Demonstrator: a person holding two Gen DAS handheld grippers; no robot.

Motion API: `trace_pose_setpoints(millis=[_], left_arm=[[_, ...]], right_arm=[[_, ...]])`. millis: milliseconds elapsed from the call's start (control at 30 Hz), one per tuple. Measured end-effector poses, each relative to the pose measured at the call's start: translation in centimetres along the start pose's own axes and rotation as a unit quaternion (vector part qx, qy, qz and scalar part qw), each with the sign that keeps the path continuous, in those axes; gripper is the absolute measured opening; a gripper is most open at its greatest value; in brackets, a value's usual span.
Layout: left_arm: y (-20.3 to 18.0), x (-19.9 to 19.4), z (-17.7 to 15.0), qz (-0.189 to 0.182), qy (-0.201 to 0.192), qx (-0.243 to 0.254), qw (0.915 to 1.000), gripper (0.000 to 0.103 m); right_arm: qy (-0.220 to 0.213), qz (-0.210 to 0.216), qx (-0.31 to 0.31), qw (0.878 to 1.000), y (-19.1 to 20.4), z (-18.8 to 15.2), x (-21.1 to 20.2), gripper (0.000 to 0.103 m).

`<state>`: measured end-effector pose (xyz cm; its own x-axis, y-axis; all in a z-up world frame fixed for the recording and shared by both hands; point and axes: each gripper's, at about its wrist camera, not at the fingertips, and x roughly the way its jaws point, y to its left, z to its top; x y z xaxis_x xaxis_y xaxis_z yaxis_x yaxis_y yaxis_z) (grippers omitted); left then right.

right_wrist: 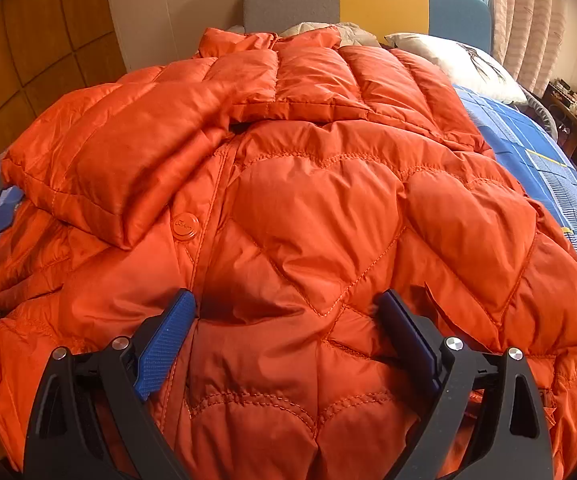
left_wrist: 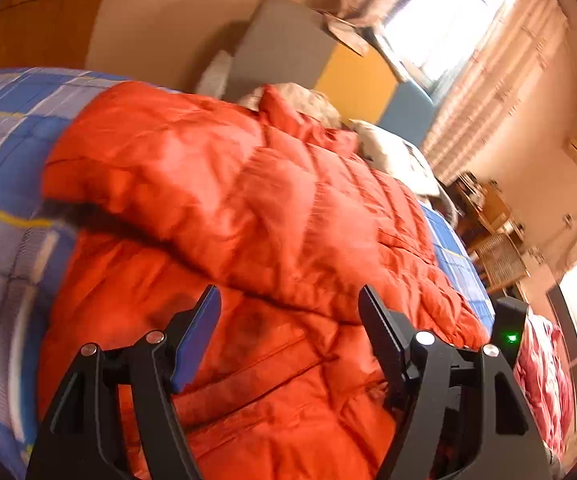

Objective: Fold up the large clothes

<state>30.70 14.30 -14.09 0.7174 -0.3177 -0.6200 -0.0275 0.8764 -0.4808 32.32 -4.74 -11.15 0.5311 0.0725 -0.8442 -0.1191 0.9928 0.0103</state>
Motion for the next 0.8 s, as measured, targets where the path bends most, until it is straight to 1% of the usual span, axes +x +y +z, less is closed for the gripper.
trace_pose_setpoints(millis=[33,100,133,200,233,267,300,333,400,467,500,533,567,600,633,667,700,733,767,800], left_arm=[[0.4,-0.2,-0.2,0.008,-0.002,-0.008,0.9999,0.07],[1.5,-0.1,-0.5,0.041,-0.002,-0.021,0.9989,0.07],[1.9,-0.2,-0.7,0.051,-0.004,-0.024,0.9984,0.069],[2.8,-0.4,-0.9,0.081,-0.005,-0.028,0.9963,0.067],[3.1,-0.3,-0.9,0.086,-0.005,-0.031,0.9958,0.065],[3.5,-0.4,-0.9,0.089,-0.006,-0.033,0.9955,0.065],[3.7,-0.6,-0.8,0.096,-0.01,-0.032,0.9948,0.065],[3.8,-0.6,-0.8,0.1,-0.012,-0.03,0.9944,0.065],[4.3,-0.7,-0.8,0.097,-0.015,-0.033,0.9946,0.064],[4.7,-0.7,-0.9,0.096,-0.017,-0.038,0.9945,0.064],[4.8,-0.6,-1.0,0.094,-0.017,-0.039,0.9947,0.064],[4.9,-0.6,-1.1,0.092,-0.017,-0.039,0.9948,0.064],[4.9,-0.6,-1.1,0.093,-0.017,-0.038,0.9948,0.064],[5.0,-0.6,-1.0,0.094,-0.018,-0.037,0.9947,0.064],[5.0,-0.5,-0.8,0.094,-0.019,-0.04,0.9946,0.064],[4.9,-0.5,-0.5,0.092,-0.019,-0.043,0.9947,0.064],[5.0,-0.5,-0.3,0.091,-0.019,-0.045,0.9947,0.064],[4.9,-0.4,-0.1,0.092,-0.02,-0.045,0.9946,0.064],[4.9,-0.3,0.2,0.096,-0.02,-0.043,0.9943,0.064],[4.9,-0.1,0.5,0.099,-0.018,-0.042,0.994,0.064]], right_arm=[[0.0,0.0,0.0,1.0,0.0,0.0,0.0,0.092],[0.001,0.0,0.003,1.0,-0.1,0.0,-0.1,0.092],[0.001,0.001,0.007,1.0,-0.1,0.1,-0.4,0.091],[-0.005,0.011,0.032,0.999,-0.7,0.4,-1.2,0.078],[-0.014,0.032,0.055,0.998,-1.2,0.5,-1.9,0.077],[-0.028,0.062,0.077,0.995,-1.6,0.7,-2.8,0.076],[-0.036,0.078,0.09,0.992,-1.8,0.9,-3.3,0.076],[-0.042,0.102,0.105,0.988,-1.9,1.2,-3.7,0.077],[-0.05,0.152,0.135,0.978,-1.7,2.1,-4.1,0.077],[-0.04,0.192,0.15,0.969,-1.0,3.3,-3.4,0.077],[-0.021,0.196,0.153,0.968,-0.2,4.0,-2.4,0.077],[-0.012,0.203,0.149,0.968,0.5,4.4,-1.7,0.075],[-0.008,0.208,0.145,0.967,1.1,4.7,-1.1,0.06],[-0.001,0.207,0.131,0.97,2.1,5.3,-0.2,0.042],[0.004,0.205,0.122,0.971,2.8,5.6,0.3,0.034],[0.007,0.197,0.108,0.974,3.6,6.1,0.8,0.019],[0.002,0.19,0.097,0.977,4.0,6.4,0.7,0.01],[-0.013,0.18,0.087,0.98,4.1,7.0,0.2,0.008],[-0.036,0.173,0.086,0.98,3.8,7.8,-0.7,0.007],[-0.047,0.168,0.087,0.981,3.3,8.4,-1.1,0.007]])
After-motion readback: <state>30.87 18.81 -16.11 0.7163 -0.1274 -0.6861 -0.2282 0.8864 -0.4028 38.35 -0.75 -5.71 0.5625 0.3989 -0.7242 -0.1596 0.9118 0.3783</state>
